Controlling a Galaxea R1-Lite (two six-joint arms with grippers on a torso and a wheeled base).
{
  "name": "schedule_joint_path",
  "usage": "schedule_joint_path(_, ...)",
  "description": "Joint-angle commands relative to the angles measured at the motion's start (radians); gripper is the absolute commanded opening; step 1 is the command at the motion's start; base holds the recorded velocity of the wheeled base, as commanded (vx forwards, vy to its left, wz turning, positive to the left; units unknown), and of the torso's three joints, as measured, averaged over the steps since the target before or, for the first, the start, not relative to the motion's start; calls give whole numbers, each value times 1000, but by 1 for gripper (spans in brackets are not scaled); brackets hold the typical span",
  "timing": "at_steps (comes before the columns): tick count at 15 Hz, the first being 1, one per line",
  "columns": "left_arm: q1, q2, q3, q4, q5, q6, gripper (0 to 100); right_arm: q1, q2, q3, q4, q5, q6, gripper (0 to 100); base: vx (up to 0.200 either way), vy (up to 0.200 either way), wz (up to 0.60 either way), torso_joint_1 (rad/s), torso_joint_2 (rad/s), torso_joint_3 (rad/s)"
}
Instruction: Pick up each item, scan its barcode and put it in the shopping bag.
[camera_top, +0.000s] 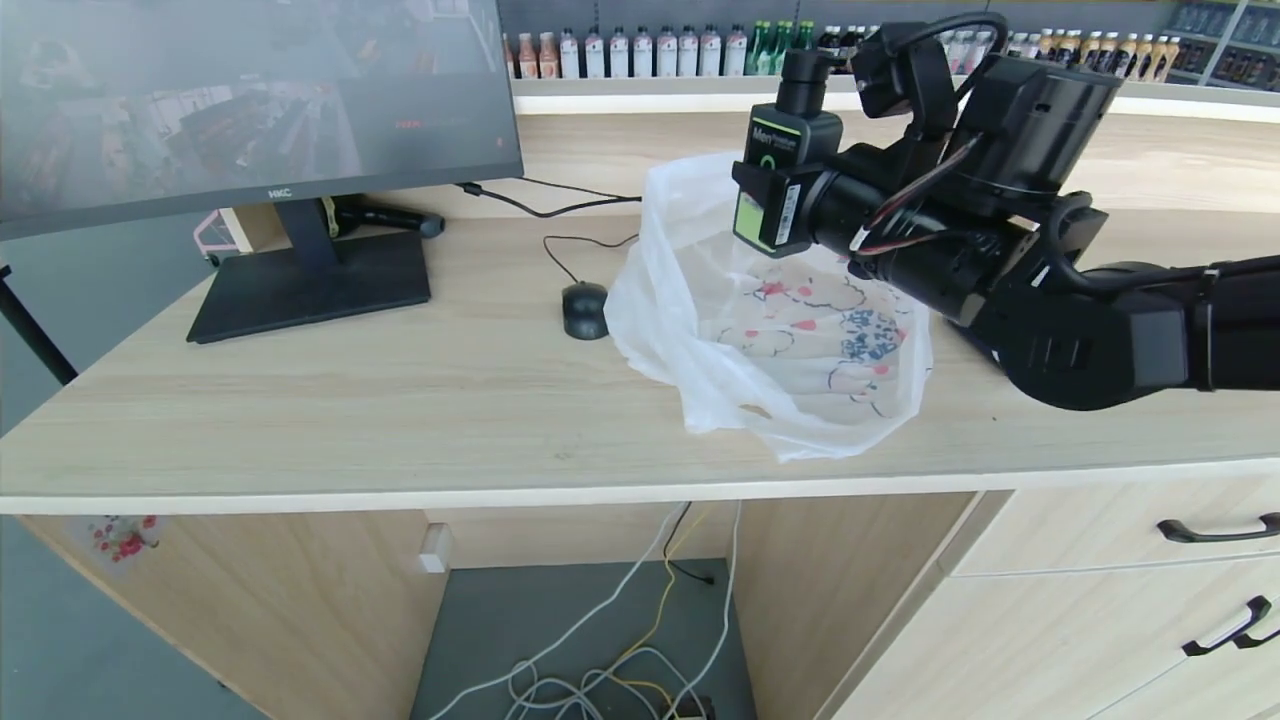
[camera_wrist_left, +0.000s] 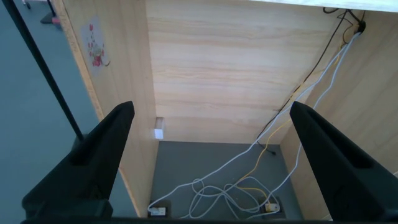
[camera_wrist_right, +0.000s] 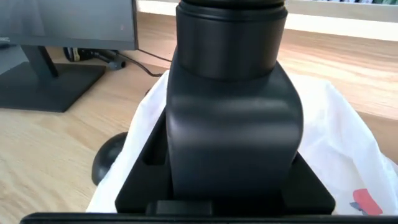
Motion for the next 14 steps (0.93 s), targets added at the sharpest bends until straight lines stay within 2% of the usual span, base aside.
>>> schedule_joint_path(1,0,0,0,0,1,0,100,-12,48,-10,-2,-1,-2,0,0,0,0,0,0,0)
schedule_joint_path(8,0,0,0,0,1,0,100,-35,140,-32,-11,-1,1,0,0,0,0,0,0,0)
schedule_joint_path(14,0,0,0,0,-1,0,100,-33,238,-171,-11,1,2,0,0,0,0,0,0,0)
